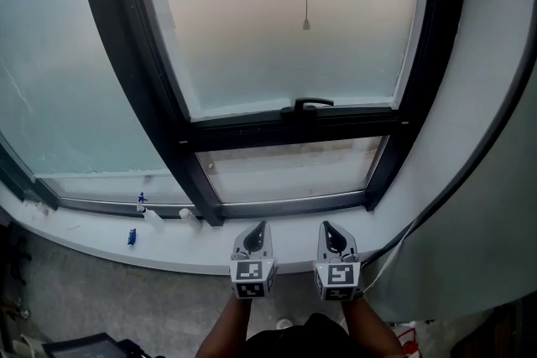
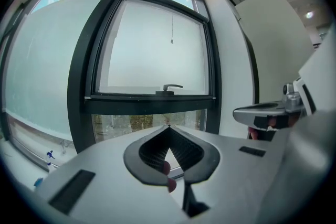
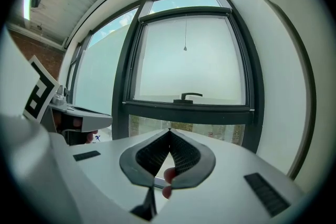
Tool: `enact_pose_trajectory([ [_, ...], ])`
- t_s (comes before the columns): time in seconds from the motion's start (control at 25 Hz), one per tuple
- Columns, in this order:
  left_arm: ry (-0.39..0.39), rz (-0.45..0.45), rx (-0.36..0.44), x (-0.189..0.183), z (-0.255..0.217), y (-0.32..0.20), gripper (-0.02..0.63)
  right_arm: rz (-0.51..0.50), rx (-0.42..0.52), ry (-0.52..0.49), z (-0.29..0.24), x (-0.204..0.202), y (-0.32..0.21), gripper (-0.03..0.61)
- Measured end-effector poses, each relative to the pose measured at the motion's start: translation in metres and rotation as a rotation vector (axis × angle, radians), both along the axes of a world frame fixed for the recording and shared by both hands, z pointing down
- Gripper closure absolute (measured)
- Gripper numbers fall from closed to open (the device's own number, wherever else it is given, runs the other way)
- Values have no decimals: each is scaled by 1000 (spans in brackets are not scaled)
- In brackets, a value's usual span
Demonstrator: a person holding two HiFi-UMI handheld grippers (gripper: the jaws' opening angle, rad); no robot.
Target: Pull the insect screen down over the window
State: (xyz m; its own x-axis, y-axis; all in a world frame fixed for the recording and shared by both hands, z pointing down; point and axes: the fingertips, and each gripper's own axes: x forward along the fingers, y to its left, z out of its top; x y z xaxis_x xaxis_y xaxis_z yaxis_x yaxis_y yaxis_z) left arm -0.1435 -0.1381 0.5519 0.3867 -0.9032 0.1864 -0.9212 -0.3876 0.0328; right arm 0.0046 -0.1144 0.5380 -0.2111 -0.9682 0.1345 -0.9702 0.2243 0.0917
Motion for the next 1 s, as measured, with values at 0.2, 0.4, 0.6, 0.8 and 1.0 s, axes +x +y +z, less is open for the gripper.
enact_pose_trajectory([
  [0.2, -15, 9, -3, 6, 6, -24, 611, 23, -11, -6, 4, 11, -25, 575],
  [0.4, -45, -7, 2, 16, 5, -54, 611, -14, -20, -6, 6, 16, -56, 575],
  [0.6, -45, -24, 1, 25, 3, -85, 611, -38, -16, -6, 2, 24, -92, 575],
  [0.8, -47, -51, -19, 31, 0, -109, 611, -50, -24, -50, 5, 34, -124, 575],
  [1.0, -5, -56, -28, 44, -6, -130, 611, -38, -63, -81, 0, 44, -145, 575],
])
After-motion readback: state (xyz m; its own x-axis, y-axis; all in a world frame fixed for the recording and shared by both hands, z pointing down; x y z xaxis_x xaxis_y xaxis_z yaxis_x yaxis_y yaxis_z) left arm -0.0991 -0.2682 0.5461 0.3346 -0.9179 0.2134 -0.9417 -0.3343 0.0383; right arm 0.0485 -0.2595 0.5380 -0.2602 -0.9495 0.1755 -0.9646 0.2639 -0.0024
